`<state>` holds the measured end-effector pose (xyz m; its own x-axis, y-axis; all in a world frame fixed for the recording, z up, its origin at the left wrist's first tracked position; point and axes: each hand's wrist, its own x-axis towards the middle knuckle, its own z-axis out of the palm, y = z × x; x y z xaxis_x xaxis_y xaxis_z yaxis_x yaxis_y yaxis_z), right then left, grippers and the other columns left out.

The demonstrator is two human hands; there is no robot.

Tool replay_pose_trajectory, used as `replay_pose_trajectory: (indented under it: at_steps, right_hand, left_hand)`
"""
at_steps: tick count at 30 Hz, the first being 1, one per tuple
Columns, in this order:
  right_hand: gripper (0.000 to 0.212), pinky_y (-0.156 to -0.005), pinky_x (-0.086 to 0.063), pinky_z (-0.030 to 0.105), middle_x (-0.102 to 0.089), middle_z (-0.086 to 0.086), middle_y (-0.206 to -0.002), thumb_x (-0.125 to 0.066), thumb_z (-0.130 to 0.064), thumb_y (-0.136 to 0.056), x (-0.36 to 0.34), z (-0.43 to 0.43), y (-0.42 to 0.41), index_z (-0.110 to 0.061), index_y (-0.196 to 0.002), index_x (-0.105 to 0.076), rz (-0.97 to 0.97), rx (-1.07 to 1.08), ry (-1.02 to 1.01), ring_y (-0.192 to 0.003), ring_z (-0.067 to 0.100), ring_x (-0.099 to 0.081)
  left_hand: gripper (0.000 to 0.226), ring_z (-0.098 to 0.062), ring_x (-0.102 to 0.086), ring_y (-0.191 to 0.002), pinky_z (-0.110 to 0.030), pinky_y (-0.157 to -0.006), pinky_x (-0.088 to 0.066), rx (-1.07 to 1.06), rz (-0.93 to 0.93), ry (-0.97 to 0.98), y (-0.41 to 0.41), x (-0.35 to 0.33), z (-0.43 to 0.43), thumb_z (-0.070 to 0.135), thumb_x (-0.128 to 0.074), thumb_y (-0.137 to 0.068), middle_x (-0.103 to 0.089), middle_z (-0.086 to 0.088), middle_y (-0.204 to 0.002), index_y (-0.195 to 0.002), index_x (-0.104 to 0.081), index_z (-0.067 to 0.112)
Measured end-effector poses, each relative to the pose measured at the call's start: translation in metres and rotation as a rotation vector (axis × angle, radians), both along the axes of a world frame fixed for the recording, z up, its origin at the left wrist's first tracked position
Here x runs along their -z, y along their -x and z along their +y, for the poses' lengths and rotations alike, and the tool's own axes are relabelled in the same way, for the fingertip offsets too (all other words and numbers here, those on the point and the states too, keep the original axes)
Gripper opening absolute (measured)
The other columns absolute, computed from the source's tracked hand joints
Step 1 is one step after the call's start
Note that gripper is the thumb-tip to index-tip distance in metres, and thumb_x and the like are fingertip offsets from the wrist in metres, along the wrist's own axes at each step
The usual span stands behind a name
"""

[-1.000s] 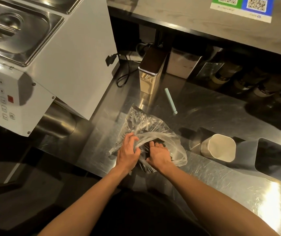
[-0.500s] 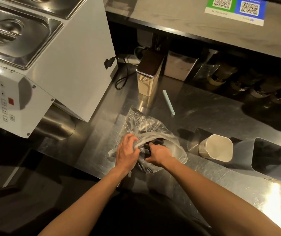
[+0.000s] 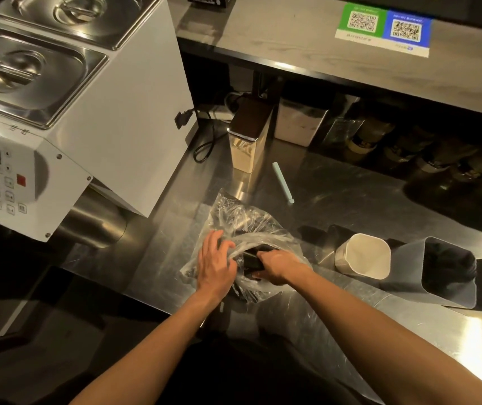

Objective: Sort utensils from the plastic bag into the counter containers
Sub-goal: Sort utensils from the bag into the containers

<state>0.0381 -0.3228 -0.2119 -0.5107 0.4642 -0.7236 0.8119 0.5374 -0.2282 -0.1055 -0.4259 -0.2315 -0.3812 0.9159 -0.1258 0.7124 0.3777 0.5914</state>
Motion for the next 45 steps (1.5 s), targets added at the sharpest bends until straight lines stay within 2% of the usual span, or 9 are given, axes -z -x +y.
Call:
replay_pose_trajectory:
  at_steps: [11,20,23,28,32,37,40,43,45]
  right_hand:
    - [0.037,-0.081,-0.046,0.035,-0.069,0.004,-0.114,-0.055,-0.048,-0.098,-0.025,0.006,-0.028,-0.018,-0.116,-0.063,-0.06,-0.043,-0.123,-0.105,0.026,-0.065]
    - [0.035,-0.074,-0.054,0.036,-0.07,0.012,-0.101,-0.063,-0.043,-0.095,-0.044,0.026,-0.093,-0.012,-0.112,-0.064,0.157,0.282,0.247,-0.089,0.032,-0.069]
    - [0.039,-0.063,-0.048,0.026,-0.062,0.009,-0.084,-0.06,-0.04,-0.098,-0.048,0.029,-0.113,-0.005,-0.116,-0.061,0.213,0.408,0.399,-0.068,0.02,-0.06]
    - [0.038,-0.066,-0.047,0.029,-0.056,0.007,-0.08,-0.065,-0.038,-0.095,-0.05,0.031,-0.148,-0.008,-0.117,-0.058,0.325,0.608,0.629,-0.066,0.014,-0.052]
    - [0.028,-0.063,-0.047,0.026,-0.05,0.004,-0.074,-0.064,-0.037,-0.096,-0.056,0.032,-0.172,-0.014,-0.106,-0.053,0.429,0.691,0.706,-0.062,0.011,-0.048]
    - [0.034,-0.058,-0.041,0.024,-0.04,0.002,-0.063,-0.05,-0.031,-0.104,-0.077,0.028,-0.191,-0.014,-0.076,-0.042,0.594,0.755,0.803,-0.054,0.011,-0.041]
    - [0.033,-0.058,-0.039,0.024,-0.038,0.003,-0.065,-0.049,-0.032,-0.104,-0.082,0.026,-0.203,-0.015,-0.075,-0.045,0.755,0.795,0.902,-0.054,0.013,-0.038]
    - [0.029,-0.058,-0.04,0.023,-0.037,0.003,-0.067,-0.05,-0.032,-0.104,-0.087,0.027,-0.214,-0.015,-0.081,-0.047,0.851,0.814,0.976,-0.055,0.012,-0.038]
    - [0.025,-0.057,-0.041,0.022,-0.038,0.002,-0.067,-0.052,-0.034,-0.101,-0.091,0.027,-0.221,-0.015,-0.085,-0.046,0.876,0.83,1.016,-0.055,0.011,-0.039]
  left_hand:
    - [0.034,-0.021,-0.047,-0.126,-0.038,-0.11,-0.036,0.065,0.002,0.042,-0.014,-0.009,0.015,0.004,-0.06,-0.085,-0.047,0.0,-0.138,-0.116,-0.06,0.016]
    - [0.032,-0.018,-0.051,-0.121,-0.041,-0.11,-0.04,0.015,-0.019,0.006,-0.037,-0.022,0.027,0.002,-0.062,-0.085,-0.048,0.003,-0.13,-0.113,-0.059,0.017]
    - [0.036,-0.015,-0.047,-0.125,-0.039,-0.111,-0.039,-0.003,-0.035,0.024,-0.046,-0.028,0.035,0.006,-0.063,-0.088,-0.044,0.003,-0.137,-0.122,-0.059,0.017]
    - [0.035,-0.018,-0.055,-0.109,-0.043,-0.098,-0.05,-0.038,-0.088,0.038,-0.06,-0.036,0.05,0.005,-0.061,-0.089,-0.047,0.004,-0.126,-0.122,-0.057,0.019]
    - [0.036,-0.015,-0.054,-0.114,-0.039,-0.1,-0.05,-0.036,-0.154,0.007,-0.07,-0.038,0.056,0.006,-0.066,-0.086,-0.045,0.012,-0.126,-0.116,-0.06,0.026]
    - [0.019,0.0,-0.052,-0.108,-0.023,-0.1,-0.043,-0.075,-0.232,-0.316,-0.106,-0.056,0.065,0.005,-0.063,-0.089,-0.057,0.009,-0.114,-0.101,-0.066,0.019]
    - [0.019,0.0,-0.057,-0.1,-0.021,-0.09,-0.046,-0.185,-0.458,-0.397,-0.141,-0.076,0.07,0.033,-0.064,-0.089,-0.064,0.007,-0.105,-0.103,-0.064,0.021]
    - [0.056,-0.018,-0.064,-0.097,-0.031,-0.09,-0.05,-0.191,-1.076,-0.175,-0.178,-0.098,0.081,0.063,-0.074,-0.073,-0.07,-0.001,-0.102,-0.108,-0.062,0.021]
    - [0.067,-0.024,-0.068,-0.105,-0.037,-0.096,-0.053,-0.105,-1.398,0.013,-0.201,-0.107,0.087,0.063,-0.082,-0.064,-0.072,-0.011,-0.112,-0.111,-0.066,0.017]
